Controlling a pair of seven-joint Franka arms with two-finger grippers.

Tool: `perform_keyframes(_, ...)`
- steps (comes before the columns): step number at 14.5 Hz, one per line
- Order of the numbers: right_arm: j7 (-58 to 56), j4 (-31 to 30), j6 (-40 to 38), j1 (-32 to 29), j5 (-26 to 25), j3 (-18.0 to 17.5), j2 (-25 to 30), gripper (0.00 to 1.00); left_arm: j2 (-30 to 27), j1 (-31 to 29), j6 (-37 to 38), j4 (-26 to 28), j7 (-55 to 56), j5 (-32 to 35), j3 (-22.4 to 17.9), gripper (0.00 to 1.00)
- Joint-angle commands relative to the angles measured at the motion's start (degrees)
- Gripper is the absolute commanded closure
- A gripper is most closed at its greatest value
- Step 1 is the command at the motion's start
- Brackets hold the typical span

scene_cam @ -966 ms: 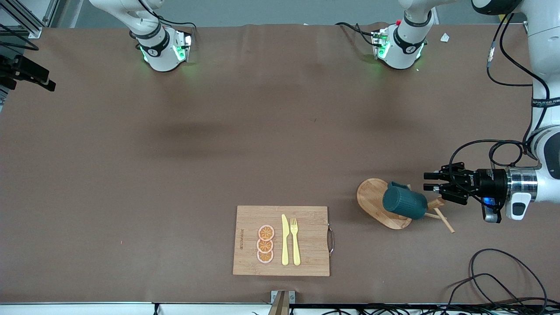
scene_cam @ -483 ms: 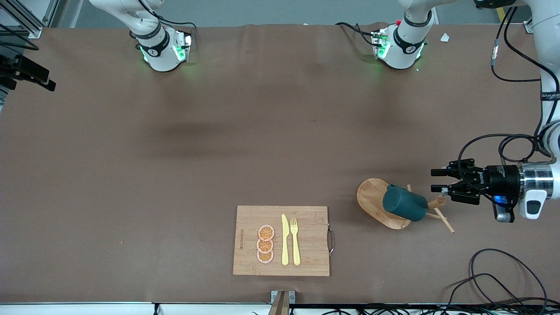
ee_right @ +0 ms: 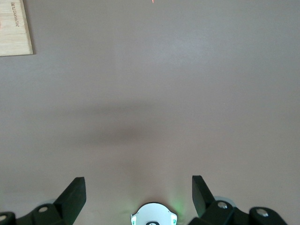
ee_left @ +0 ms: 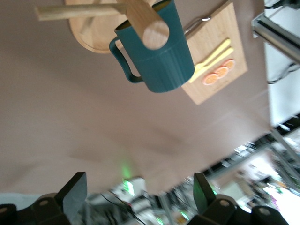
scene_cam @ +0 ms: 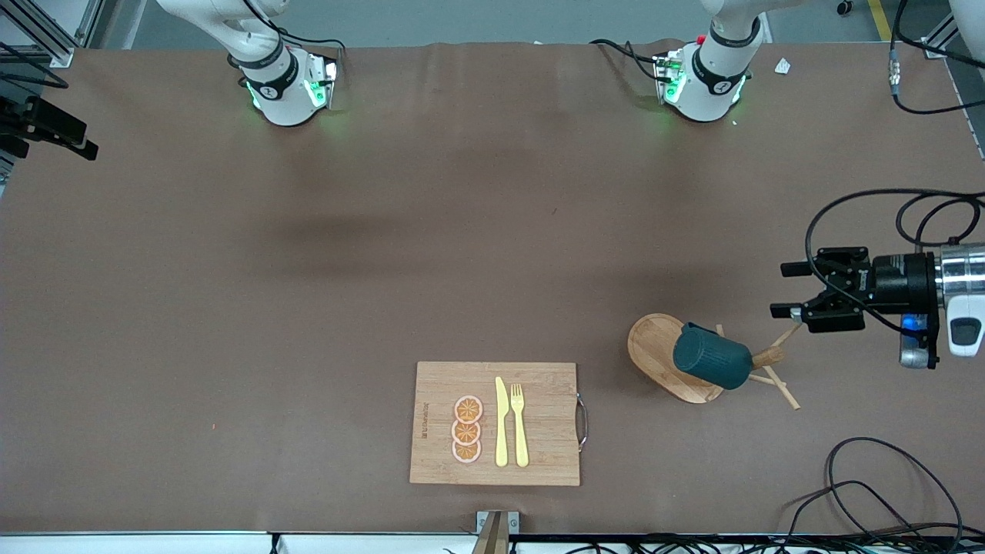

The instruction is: Pass cup and hang on rack

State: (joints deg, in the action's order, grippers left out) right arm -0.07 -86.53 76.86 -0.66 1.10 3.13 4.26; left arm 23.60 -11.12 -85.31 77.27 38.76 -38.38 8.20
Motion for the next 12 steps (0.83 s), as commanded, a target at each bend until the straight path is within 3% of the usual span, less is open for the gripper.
perform_keyframes(1,-0.8,-1.4,0.3,-1.1,0.7,-0.5,1.5,0.00,-4.9,0.0,0.1,0.7,-2.2,12.6,3.8,0.00)
perform_keyframes(3,-0.9,-1.4,0.4,-1.0,0.2,-0.6,1.5,0.00,-7.7,0.0,-0.2,0.8,-8.8,23.4,6.9,0.00)
perform_keyframes(8,-1.5,-1.4,0.7,-1.1,0.0,-0.6,1.5,0.00,-11.2,0.0,-0.7,1.0,-18.2,40.7,12.3,0.00)
perform_keyframes(12,-3.3,-1.4,1.1,-1.1,0.0,-0.5,1.5,0.00,-14.5,-0.7,-0.9,1.6,-24.6,42.9,13.7,0.00)
